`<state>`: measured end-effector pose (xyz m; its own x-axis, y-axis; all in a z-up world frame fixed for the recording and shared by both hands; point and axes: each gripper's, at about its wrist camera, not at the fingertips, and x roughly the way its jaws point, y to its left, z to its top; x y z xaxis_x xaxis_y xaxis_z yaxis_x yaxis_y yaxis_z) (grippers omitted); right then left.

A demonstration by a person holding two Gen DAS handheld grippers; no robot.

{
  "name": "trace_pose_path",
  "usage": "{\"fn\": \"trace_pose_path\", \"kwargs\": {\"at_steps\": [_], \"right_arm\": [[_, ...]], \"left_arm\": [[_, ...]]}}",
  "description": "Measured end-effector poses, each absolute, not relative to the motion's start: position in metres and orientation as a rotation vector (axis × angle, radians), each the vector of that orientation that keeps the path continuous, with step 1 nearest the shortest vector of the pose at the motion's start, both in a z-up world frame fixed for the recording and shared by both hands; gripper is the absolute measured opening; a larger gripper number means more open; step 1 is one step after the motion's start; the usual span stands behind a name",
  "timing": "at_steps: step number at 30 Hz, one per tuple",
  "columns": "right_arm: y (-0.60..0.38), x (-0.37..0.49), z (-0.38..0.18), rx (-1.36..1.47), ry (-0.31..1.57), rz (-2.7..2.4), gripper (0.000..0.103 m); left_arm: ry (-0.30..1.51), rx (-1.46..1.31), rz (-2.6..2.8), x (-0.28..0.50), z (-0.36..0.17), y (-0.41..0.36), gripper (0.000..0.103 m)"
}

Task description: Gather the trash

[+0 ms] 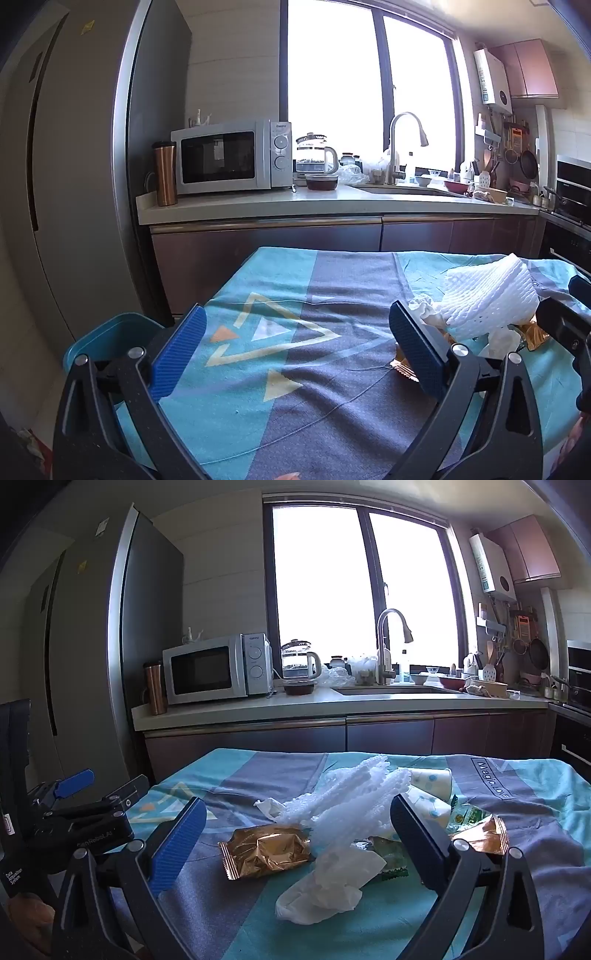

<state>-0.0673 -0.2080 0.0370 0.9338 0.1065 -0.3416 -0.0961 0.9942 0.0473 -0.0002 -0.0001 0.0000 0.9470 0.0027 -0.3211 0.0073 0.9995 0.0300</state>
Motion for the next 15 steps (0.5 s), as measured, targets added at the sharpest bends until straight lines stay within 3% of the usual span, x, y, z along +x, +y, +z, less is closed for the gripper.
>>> {"fn": "trace_pose_path", "kwargs": {"at_steps": [15], "right_arm": [[-0.202,-0.072,0.036,0.03,0.308,0.109,0.096]], "left_arm": [[0.269,0.022,-0.012,-0.01,0.001,0.004,0.098]]}}
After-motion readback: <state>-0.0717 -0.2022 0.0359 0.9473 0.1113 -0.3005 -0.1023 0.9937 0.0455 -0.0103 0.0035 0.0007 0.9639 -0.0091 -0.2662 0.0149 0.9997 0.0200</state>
